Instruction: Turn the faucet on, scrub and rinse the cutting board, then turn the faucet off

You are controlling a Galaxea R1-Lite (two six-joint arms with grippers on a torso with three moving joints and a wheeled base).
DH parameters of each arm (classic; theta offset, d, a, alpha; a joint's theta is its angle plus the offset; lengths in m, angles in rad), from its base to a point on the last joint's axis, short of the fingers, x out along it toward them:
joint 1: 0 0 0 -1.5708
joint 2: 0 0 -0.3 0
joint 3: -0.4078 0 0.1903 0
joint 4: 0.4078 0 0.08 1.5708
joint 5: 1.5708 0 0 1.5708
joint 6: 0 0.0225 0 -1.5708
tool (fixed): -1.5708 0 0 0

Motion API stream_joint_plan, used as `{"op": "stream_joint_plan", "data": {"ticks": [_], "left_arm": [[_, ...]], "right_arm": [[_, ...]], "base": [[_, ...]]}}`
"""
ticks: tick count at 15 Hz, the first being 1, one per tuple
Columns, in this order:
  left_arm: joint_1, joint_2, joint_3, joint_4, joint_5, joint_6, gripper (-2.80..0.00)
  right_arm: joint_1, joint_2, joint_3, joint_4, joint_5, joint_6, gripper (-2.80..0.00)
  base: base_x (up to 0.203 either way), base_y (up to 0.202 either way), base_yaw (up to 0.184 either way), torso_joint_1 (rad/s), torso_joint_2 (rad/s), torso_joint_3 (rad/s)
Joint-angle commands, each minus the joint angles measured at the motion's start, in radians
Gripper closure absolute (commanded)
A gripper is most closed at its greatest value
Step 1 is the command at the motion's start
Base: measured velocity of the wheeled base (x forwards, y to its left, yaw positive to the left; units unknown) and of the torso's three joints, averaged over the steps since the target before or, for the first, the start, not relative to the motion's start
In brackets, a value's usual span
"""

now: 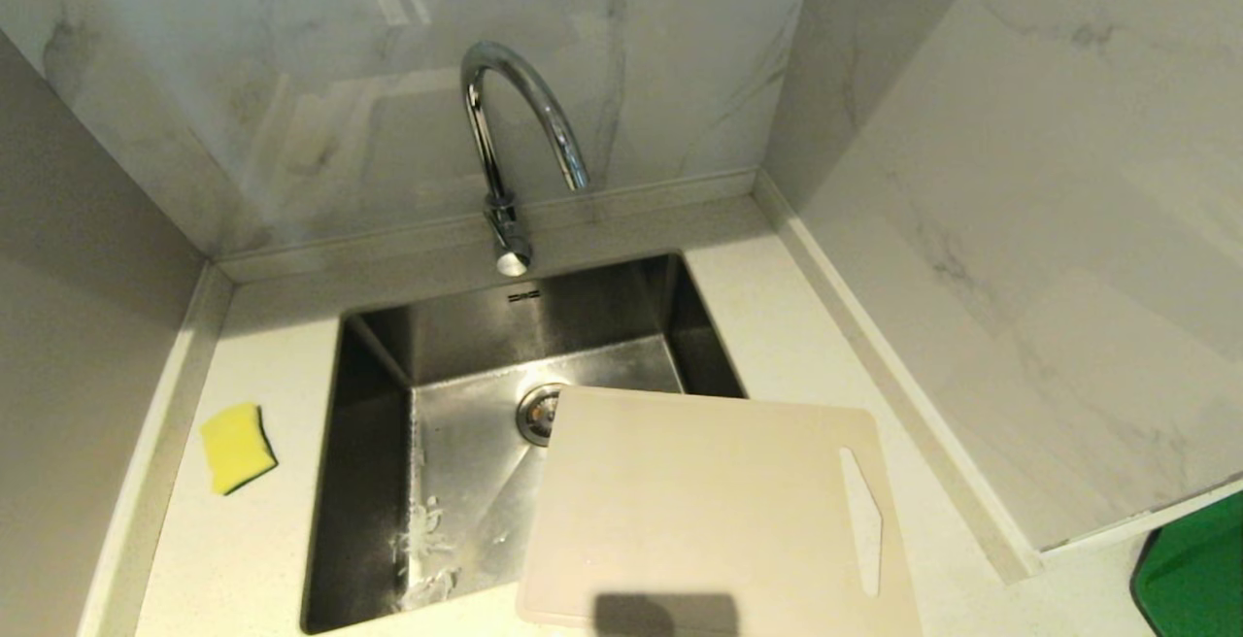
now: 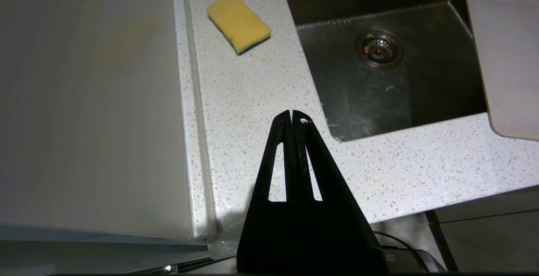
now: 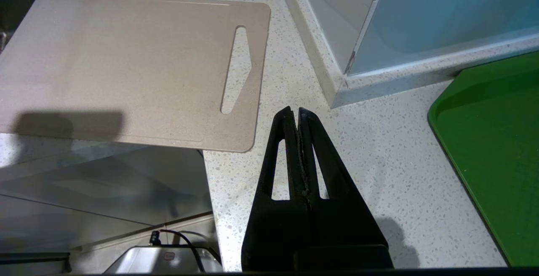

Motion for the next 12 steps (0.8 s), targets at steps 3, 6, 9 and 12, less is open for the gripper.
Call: {"op": "stream_joint_plan", "data": {"ticks": [3, 6, 9, 12], "left_arm": [[0.001, -0.003, -0.001, 0.0, 0.0, -0.001, 0.0], [0.001, -0.003, -0.001, 0.0, 0.0, -0.001, 0.0], [-0.001, -0.003, 0.0, 0.0, 0.0, 0.0, 0.0], [0.001, -0.003, -0.001, 0.0, 0.0, -0.001, 0.0]], "right_arm": [[-0.001, 0.0, 0.002, 0.0, 0.001, 0.0, 0.0], [-0.001, 0.0, 0.002, 0.0, -0.001, 0.0, 0.0], [0.001, 0.0, 0.002, 0.0, 0.001, 0.0, 0.0], [-0.001, 0.0, 0.002, 0.0, 0.001, 0.0, 0.0]], "base": [[0.0, 0.0, 0.0, 0.0, 0.0, 0.0], [0.0, 0.0, 0.0, 0.0, 0.0, 0.0], [0.0, 0.0, 0.0, 0.0, 0.0, 0.0], [0.0, 0.0, 0.0, 0.0, 0.0, 0.0]]}}
